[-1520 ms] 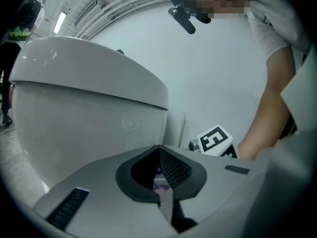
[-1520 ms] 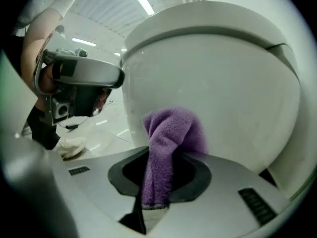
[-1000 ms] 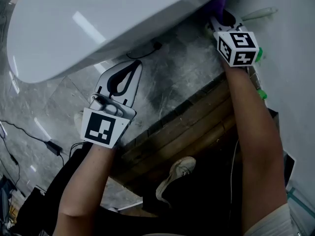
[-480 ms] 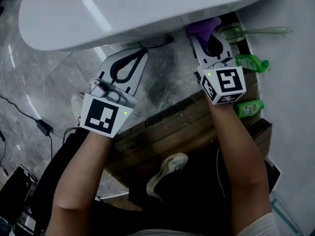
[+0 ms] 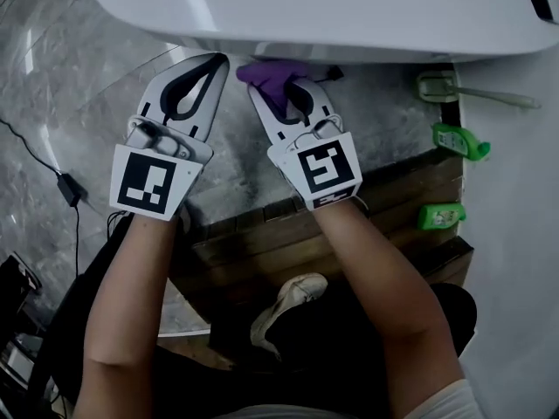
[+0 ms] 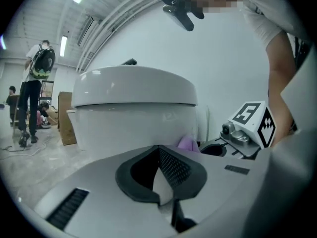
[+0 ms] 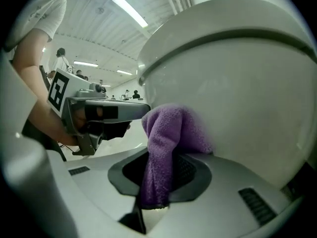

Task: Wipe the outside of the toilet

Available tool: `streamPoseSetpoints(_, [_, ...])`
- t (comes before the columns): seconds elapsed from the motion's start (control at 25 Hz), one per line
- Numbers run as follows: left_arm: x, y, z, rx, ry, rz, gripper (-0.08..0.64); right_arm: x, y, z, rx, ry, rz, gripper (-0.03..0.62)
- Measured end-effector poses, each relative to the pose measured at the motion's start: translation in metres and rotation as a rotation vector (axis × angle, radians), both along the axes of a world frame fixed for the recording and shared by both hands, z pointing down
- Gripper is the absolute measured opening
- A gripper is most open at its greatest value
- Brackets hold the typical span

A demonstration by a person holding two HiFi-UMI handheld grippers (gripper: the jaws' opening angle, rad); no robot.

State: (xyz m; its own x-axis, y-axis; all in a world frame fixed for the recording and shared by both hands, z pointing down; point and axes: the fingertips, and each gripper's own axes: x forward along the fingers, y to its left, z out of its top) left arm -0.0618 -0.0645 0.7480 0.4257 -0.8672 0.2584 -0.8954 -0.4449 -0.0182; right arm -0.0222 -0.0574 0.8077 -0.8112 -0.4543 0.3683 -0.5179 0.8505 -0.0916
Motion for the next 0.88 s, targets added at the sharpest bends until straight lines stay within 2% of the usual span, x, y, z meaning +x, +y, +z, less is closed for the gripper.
streamPoseSetpoints(0.12, [-0.022,0.000,0.003,0.002,-0.022,-0.035,0.006,-0.031,0.003,0.009,0.010,0.003,-0.026,0.094])
streamPoseSetpoints(0.28, [-0.019,0.007,0.011,0.001,-0.054,-0.012,0.006,-0.038,0.004,0.023,0.015,0.018,-0.046,0.094])
streamPoseSetpoints(0.6, [0.025,0.010,0.028,-0.030,-0.036,0.092,0.006,0.060,-0.027,0.066,0.003,0.172,-0.028,0.094])
streamPoseSetpoints(0.88, [0.057,0.001,0.029,-0.045,0.017,0.155,0.006,0.131,-0.060,0.085,0.035,0.297,-0.022,0.095])
